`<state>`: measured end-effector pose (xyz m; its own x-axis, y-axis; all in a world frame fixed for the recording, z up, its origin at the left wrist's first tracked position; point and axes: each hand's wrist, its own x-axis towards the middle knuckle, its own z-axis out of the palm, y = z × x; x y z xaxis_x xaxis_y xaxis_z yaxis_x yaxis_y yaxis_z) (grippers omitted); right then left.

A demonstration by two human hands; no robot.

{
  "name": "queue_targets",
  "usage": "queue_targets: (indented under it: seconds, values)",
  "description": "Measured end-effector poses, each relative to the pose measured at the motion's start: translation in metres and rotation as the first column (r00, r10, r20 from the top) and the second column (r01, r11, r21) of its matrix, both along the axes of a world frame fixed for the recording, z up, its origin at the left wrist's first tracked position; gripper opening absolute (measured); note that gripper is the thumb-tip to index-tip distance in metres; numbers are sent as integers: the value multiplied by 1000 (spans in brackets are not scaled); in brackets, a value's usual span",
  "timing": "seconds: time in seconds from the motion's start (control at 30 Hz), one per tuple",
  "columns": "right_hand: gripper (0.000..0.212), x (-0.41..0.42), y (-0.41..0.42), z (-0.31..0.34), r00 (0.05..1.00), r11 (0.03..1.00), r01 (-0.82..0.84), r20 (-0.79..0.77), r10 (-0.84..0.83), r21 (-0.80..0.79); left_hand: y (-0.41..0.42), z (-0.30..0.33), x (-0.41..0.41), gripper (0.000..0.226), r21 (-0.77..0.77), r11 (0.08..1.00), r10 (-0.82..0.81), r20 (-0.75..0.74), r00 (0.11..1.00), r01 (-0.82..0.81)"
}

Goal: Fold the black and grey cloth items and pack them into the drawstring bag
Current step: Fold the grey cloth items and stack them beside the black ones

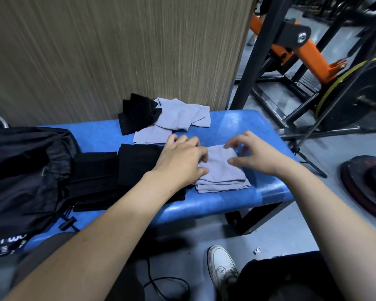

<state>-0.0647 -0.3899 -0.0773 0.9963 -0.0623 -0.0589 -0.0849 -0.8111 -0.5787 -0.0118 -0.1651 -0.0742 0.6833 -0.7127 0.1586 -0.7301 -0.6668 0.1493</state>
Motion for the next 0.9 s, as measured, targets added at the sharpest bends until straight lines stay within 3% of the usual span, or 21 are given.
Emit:
queue_targets:
  seconds: [0.13,0.3,0.4,0.53,0.67,0.73,0.9]
  values:
    - [39,3,4,0,991,993,22,-132,-37,-115,1,2,0,33,38,999,7,12,1000,-8]
    - [42,-1,8,6,964,999,18,-264,-7,39,-1,3,1,32,60,998,18,31,999,-20]
    - [41,1,22,5,967,995,-31,-249,55,99,1,4,1,30,102,994,33,65,997,-40]
    - [31,9,25,10,968,997,-50,-243,65,65,4,5,4,29,107,992,57,53,997,-63]
    - [11,23,21,15,990,998,54,-128,-58,-32,8,12,14,20,-11,996,91,-22,996,-92]
    - [13,36,24,14,990,990,133,-43,-135,-46,11,18,25,18,-57,989,132,-30,991,-134]
    - [12,70,44,2,985,982,172,21,-171,-80,31,27,66,22,-5,963,268,-52,962,-269]
